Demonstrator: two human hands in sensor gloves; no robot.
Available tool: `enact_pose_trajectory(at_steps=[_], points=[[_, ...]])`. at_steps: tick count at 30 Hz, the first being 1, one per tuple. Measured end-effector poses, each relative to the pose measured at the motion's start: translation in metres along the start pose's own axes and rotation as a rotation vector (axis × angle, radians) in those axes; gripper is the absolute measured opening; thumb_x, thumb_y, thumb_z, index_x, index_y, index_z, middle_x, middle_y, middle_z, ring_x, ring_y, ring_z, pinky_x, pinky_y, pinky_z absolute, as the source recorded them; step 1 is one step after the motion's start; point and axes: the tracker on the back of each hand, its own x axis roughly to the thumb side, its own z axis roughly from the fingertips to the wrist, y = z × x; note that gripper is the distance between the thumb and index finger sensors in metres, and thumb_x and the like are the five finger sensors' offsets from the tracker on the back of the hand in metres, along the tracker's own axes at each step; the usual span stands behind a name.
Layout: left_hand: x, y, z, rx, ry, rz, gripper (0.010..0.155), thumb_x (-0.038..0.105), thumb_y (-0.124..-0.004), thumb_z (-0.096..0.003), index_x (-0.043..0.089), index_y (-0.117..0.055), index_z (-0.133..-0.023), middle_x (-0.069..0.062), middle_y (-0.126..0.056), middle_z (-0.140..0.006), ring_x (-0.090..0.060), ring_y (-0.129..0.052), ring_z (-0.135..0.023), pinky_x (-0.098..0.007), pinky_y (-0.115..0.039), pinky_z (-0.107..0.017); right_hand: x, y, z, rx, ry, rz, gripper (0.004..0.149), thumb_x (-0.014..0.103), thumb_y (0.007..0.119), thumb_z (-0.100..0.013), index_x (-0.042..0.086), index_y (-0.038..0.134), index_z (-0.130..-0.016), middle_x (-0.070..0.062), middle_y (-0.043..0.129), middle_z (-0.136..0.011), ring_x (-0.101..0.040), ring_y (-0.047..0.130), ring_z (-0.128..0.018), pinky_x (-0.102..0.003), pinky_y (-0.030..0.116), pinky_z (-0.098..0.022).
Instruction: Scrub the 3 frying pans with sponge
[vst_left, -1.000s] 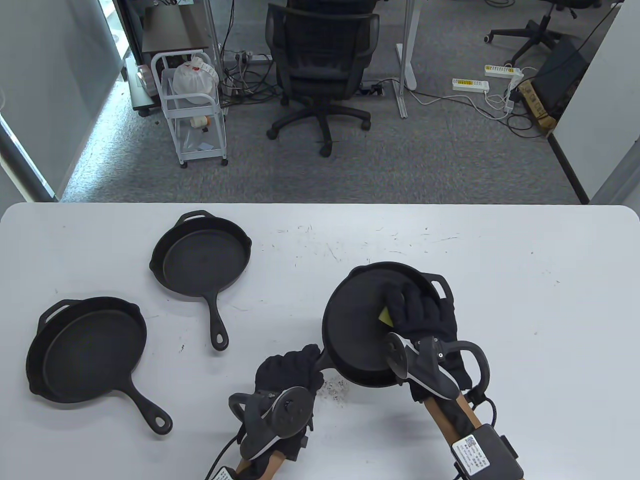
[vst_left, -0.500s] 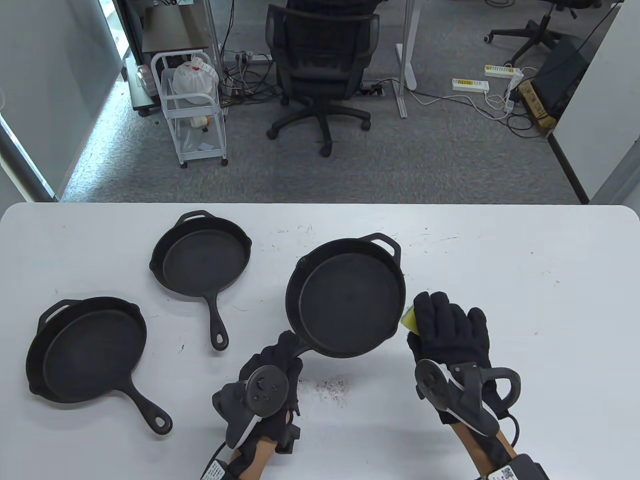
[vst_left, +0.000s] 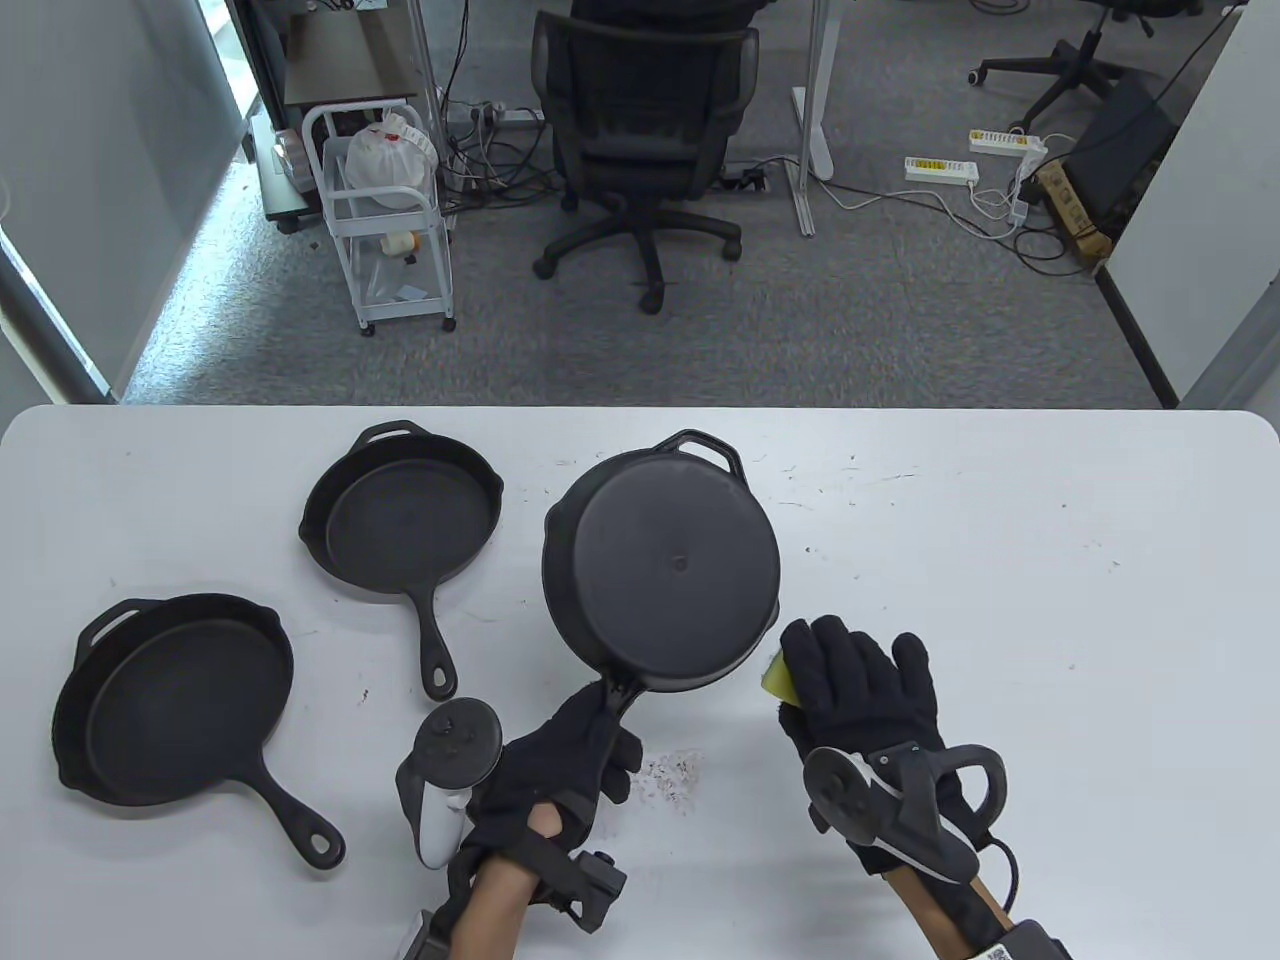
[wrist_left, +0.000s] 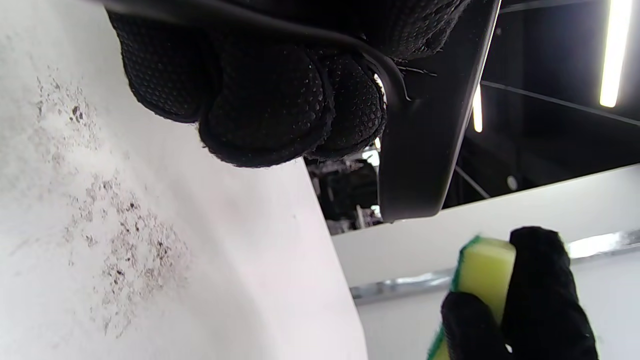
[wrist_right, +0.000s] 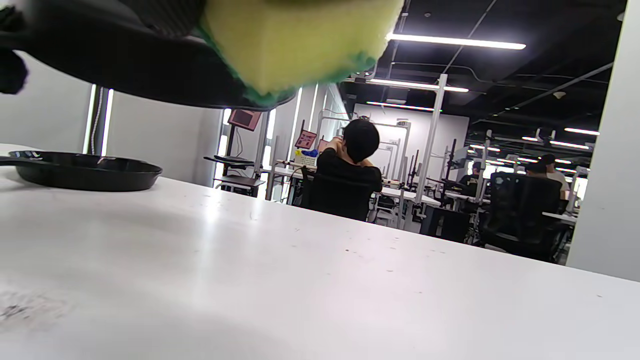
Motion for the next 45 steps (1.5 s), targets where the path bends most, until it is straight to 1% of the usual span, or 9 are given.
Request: enact_pose_trajectory(at_steps=[8, 11, 16, 22, 26, 29, 36, 41, 45], points=[[0.002, -0.014, 0.0, -0.076, -0.017, -0.004, 0.059, 0.038, -0.073, -0.0481, 0.021, -0.076, -0.104, -0.003, -0.108, -0.066, -0.02, -0.108, -0.041, -0.05, -0.088, -0.056, 0.03, 0.003, 0.003, -0.032, -0.121, 0.002, 0.075, 0.052, 0.072, -0.049, 0.039, 0.029, -0.109, 0.002, 0.046, -0.117, -0.027, 0.061, -0.102, -0.059, 0.037, -0.079], [0.005, -0.02, 0.002, -0.089, -0.025, -0.03, 0.059, 0.039, -0.078, -0.0472, 0.021, -0.078, -0.103, -0.003, -0.108, -0.064, -0.02, -0.107, -0.038, -0.05, -0.089, -0.054, 0.043, -0.002, 0.002, -0.055, -0.161, -0.02, 0.074, 0.052, 0.071, -0.05, 0.04, 0.026, -0.108, 0.003, 0.042, -0.118, -0.027, 0.057, -0.106, -0.059, 0.037, -0.079], [0.014, -0.033, 0.005, -0.113, -0.064, -0.222, 0.059, 0.037, -0.085, -0.0445, 0.021, -0.081, -0.101, -0.003, -0.109, -0.063, -0.02, -0.107, -0.037, -0.051, -0.089, -0.053, 0.051, -0.024, -0.017, -0.092, -0.131, -0.127, 0.073, 0.053, 0.069, -0.05, 0.041, 0.025, -0.108, 0.003, 0.039, -0.119, -0.027, 0.054, -0.107, -0.059, 0.038, -0.079], [0.019, -0.035, 0.007, -0.121, -0.1, -0.303, 0.059, 0.037, -0.086, -0.0441, 0.021, -0.082, -0.101, -0.003, -0.109, -0.064, -0.02, -0.107, -0.038, -0.051, -0.089, -0.054, 0.015, -0.042, -0.052, -0.053, 0.025, -0.266, 0.073, 0.053, 0.068, -0.05, 0.041, 0.024, -0.108, 0.003, 0.039, -0.119, -0.027, 0.053, -0.108, -0.059, 0.037, -0.079], [0.022, -0.031, 0.008, -0.124, -0.114, -0.262, 0.059, 0.037, -0.085, -0.0444, 0.02, -0.081, -0.101, -0.003, -0.109, -0.064, -0.02, -0.107, -0.038, -0.051, -0.088, -0.054, -0.028, -0.024, -0.06, 0.01, 0.177, -0.454, 0.072, 0.052, 0.069, -0.051, 0.04, 0.026, -0.108, 0.001, 0.041, -0.119, -0.029, 0.054, -0.107, -0.06, 0.039, -0.078], [0.02, -0.027, 0.007, -0.111, -0.108, -0.218, 0.059, 0.037, -0.084, -0.0451, 0.02, -0.081, -0.101, -0.003, -0.108, -0.064, -0.02, -0.107, -0.038, -0.051, -0.088, -0.054, -0.043, -0.003, -0.05, 0.035, 0.214, -0.446, 0.072, 0.051, 0.069, -0.051, 0.039, 0.027, -0.108, -0.001, 0.041, -0.118, -0.031, 0.056, -0.106, -0.06, 0.039, -0.078], [0.016, -0.021, 0.007, -0.039, -0.094, -0.167, 0.058, 0.039, -0.079, -0.047, 0.02, -0.08, -0.102, -0.002, -0.108, -0.064, -0.019, -0.107, -0.037, -0.05, -0.089, -0.053, -0.014, 0.023, -0.008, 0.019, 0.035, -0.338, 0.072, 0.051, 0.069, -0.05, 0.039, 0.027, -0.108, 0.0, 0.043, -0.118, -0.03, 0.058, -0.105, -0.059, 0.041, -0.078], [0.015, -0.03, 0.006, -0.065, -0.088, -0.2, 0.058, 0.038, -0.079, -0.0471, 0.019, -0.079, -0.102, -0.002, -0.108, -0.063, -0.019, -0.107, -0.037, -0.05, -0.089, -0.053, 0.031, 0.001, 0.005, -0.085, -0.174, -0.149, 0.072, 0.053, 0.069, -0.05, 0.04, 0.029, -0.108, 0.002, 0.045, -0.118, -0.027, 0.06, -0.106, -0.058, 0.045, -0.078], [0.02, -0.039, 0.008, -0.101, -0.124, -0.293, 0.058, 0.037, -0.081, -0.0457, 0.019, -0.08, -0.101, -0.002, -0.108, -0.063, -0.019, -0.107, -0.037, -0.05, -0.089, -0.053, 0.041, -0.02, -0.005, -0.16, -0.18, -0.073, 0.072, 0.053, 0.069, -0.05, 0.041, 0.028, -0.108, 0.003, 0.045, -0.118, -0.026, 0.059, -0.107, -0.058, 0.045, -0.078]])
